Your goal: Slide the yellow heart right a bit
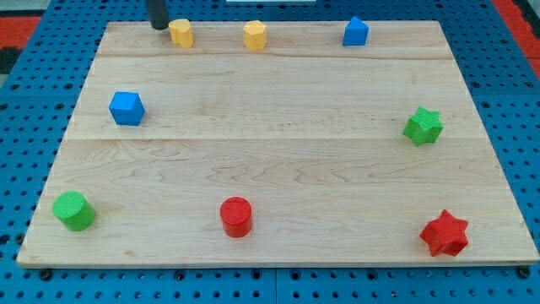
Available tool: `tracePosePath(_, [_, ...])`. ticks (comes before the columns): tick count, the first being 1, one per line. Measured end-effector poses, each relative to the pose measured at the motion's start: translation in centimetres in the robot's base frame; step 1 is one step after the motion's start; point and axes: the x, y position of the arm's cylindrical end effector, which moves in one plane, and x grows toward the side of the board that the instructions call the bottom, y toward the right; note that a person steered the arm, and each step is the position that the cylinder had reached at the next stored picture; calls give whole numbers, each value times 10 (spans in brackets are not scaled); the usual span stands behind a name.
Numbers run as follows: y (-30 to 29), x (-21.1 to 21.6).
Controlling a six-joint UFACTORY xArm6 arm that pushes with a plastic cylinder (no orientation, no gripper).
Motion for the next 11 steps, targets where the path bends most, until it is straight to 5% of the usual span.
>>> tracePosePath(1, [104,30])
tracePosePath(2, [148,75])
tracePosePath(6, [110,163])
tracePosePath(7, [51,170])
tracePosePath(8, [-15,128])
tracePosePath(9, [-3,64])
tracePosePath(10, [65,51])
tracePosePath(11, [111,95])
